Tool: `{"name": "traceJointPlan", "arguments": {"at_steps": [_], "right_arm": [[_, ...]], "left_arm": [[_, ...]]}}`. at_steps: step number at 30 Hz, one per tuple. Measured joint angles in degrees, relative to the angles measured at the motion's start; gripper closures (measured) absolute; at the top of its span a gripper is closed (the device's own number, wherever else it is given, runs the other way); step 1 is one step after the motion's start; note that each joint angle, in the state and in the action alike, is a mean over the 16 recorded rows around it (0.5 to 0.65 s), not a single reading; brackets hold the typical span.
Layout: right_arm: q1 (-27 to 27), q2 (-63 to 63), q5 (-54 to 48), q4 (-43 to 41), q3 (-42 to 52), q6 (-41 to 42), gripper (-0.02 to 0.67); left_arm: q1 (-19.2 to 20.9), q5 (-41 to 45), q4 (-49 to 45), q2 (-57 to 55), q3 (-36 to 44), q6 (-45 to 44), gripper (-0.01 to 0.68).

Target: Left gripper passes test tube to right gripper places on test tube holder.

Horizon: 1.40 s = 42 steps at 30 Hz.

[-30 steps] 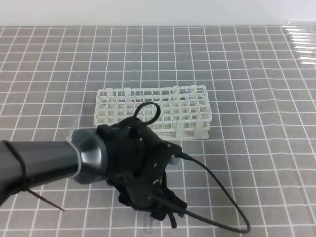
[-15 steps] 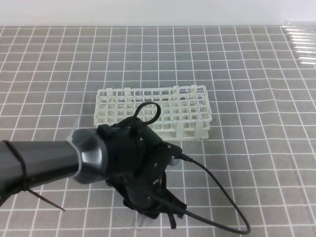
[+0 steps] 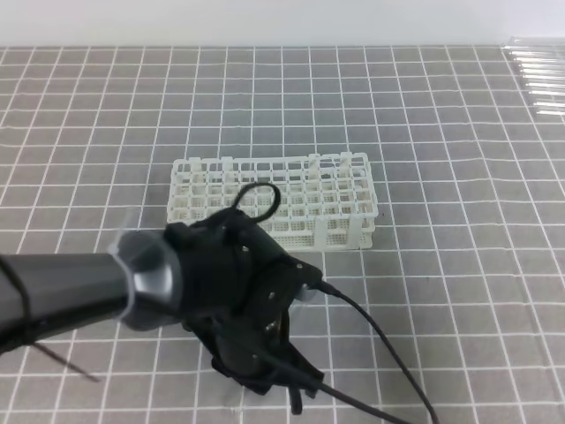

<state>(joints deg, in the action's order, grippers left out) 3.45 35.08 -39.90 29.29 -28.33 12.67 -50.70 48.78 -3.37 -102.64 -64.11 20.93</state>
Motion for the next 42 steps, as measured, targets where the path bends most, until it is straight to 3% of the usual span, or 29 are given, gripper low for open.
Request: {"name": "traceJointPlan", "arguments": {"at_steps": [8, 15, 29, 35, 42], "right_arm": [[0.0, 0.0, -1.8, 0.0, -0.2, 0.0, 0.650], [0.0, 0.0, -6.0, 0.8, -1.4, 0.0, 0.650], [1.5, 5.1, -12.7, 11.3, -6.7, 4.6, 0.650], [7.1, 11.0, -11.8, 14.0, -11.1, 6.1, 0.650], [21.0, 19.4, -6.5, 9.3, -18.4, 2.4, 0.650]], "left_arm": [[0.0, 0.2, -0.3, 8.4, 0.5, -1.9, 0.665], [0.0, -4.7, -0.8, 20.8, 5.6, -4.6, 0.666], [0.0, -36.0, -6.5, 52.3, 36.4, 1.2, 0.668], [0.0, -46.3, -8.4, 59.4, 44.3, 5.0, 0.669], [0.0, -54.1, -7.8, 61.1, 46.7, 6.5, 0.669]]}}
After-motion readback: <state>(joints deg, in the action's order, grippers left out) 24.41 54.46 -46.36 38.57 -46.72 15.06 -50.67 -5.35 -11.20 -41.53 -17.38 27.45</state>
